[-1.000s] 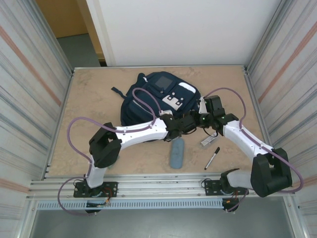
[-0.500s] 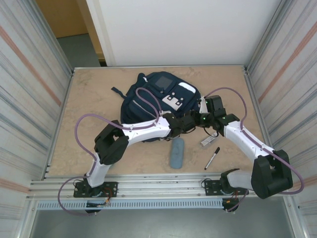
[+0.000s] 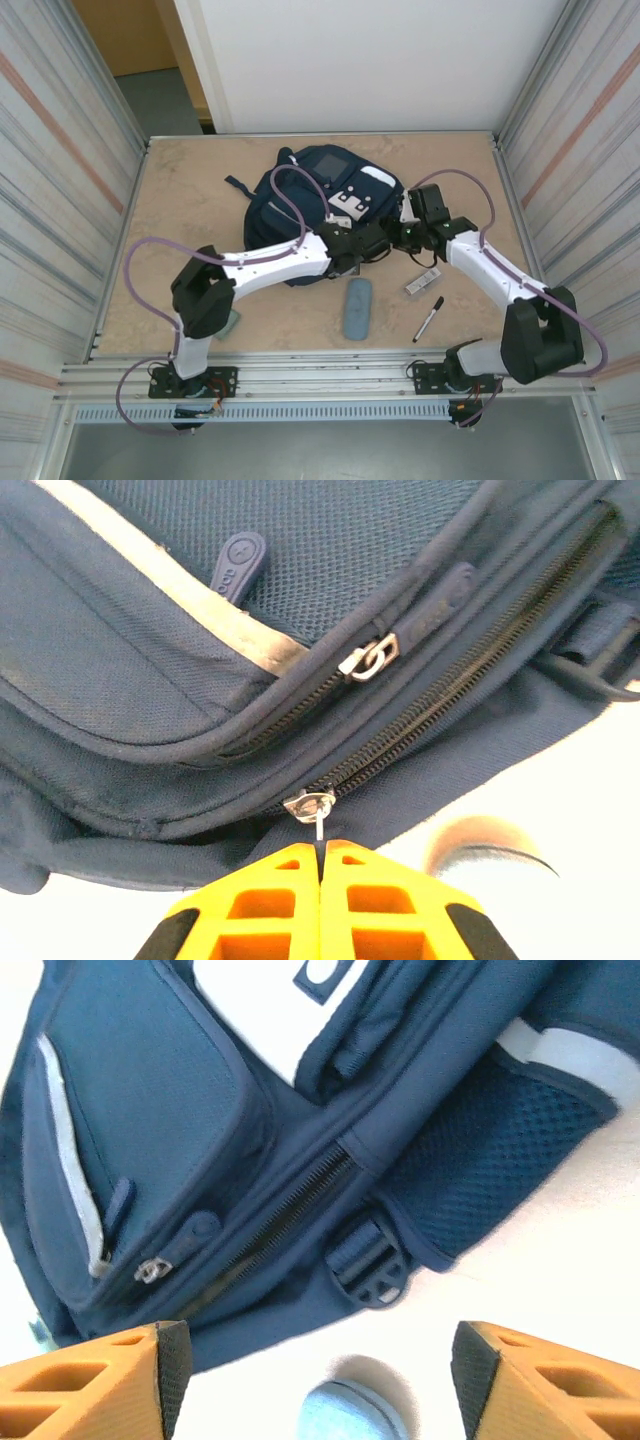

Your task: Pack books, pencil case, and school supplies into a backpack

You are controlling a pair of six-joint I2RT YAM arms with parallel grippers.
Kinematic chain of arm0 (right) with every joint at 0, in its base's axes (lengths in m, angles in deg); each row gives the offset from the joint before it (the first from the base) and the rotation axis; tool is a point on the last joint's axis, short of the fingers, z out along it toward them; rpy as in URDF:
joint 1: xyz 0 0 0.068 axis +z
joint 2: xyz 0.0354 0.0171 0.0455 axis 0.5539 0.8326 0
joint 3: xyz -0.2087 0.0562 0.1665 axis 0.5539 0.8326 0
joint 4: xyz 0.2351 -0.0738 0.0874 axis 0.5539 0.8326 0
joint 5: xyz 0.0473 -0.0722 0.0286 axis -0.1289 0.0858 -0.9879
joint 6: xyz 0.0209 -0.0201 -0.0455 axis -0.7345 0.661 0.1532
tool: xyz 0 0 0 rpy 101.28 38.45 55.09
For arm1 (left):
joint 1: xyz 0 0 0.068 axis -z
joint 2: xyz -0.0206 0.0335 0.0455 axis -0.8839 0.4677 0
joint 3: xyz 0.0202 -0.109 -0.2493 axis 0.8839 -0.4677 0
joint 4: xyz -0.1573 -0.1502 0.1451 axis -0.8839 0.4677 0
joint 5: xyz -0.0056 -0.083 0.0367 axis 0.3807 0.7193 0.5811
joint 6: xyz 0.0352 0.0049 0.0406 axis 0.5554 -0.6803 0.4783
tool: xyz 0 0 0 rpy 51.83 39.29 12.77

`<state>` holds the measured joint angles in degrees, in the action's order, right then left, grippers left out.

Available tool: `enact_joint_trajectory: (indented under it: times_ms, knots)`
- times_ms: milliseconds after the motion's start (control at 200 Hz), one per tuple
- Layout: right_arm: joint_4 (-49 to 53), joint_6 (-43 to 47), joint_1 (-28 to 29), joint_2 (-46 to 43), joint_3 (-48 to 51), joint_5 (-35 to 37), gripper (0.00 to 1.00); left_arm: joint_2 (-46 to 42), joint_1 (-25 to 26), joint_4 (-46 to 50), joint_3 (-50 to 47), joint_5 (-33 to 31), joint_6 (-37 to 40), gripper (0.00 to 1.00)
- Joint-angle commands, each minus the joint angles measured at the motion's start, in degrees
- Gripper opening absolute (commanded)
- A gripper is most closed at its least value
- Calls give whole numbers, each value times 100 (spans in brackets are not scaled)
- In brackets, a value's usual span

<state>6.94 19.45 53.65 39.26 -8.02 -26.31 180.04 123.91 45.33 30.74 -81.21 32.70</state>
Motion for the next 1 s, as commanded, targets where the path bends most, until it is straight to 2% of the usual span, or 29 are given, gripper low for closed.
enact_joint_trajectory:
  times_ms: [0, 60, 140, 326, 421, 496, 616, 722, 817, 927, 992]
  knots:
    - [336, -711, 319, 385, -550, -268, 75, -531, -103, -805, -235, 502, 924, 0]
    - [510, -1108, 634, 596, -829, 5, 75, -629, -146, -1117, -322, 757, 1211, 0]
    - [519, -1749, 942, 841, -1021, 329, 74, -690, -151, -1296, -340, 798, 1540, 0]
    - [-213, -2946, 1070, 1310, -1015, -204, 71, -906, -181, -1488, -442, 740, 1734, 0]
    - [-71, -3290, 1097, 1519, -1180, -219, 69, -991, -236, -1566, -590, 833, 1685, 0]
    - [78, -3368, 1119, 1632, -1317, -204, 59, -1039, -258, -1593, -709, 871, 1656, 0]
    - [-66, -3623, 1073, 1609, -1219, -160, 32, -1146, -289, -1688, -951, 841, 1611, 0]
    - [-11, -3607, 943, 1543, -1192, -127, 14, -1333, -379, -1710, -1186, 879, 1623, 0]
    - [24, -3592, 811, 1463, -1141, -177, 9, -1609, -499, -1752, -1503, 797, 1737, 0]
    - [28, -3550, 612, 1398, -1080, -419, 9, -1971, -716, -1939, -2008, 541, 1981, 0]
    - [-25, -3513, 434, 1391, -1049, -647, 9, -2210, -893, -2156, -2365, 597, 2195, 0]
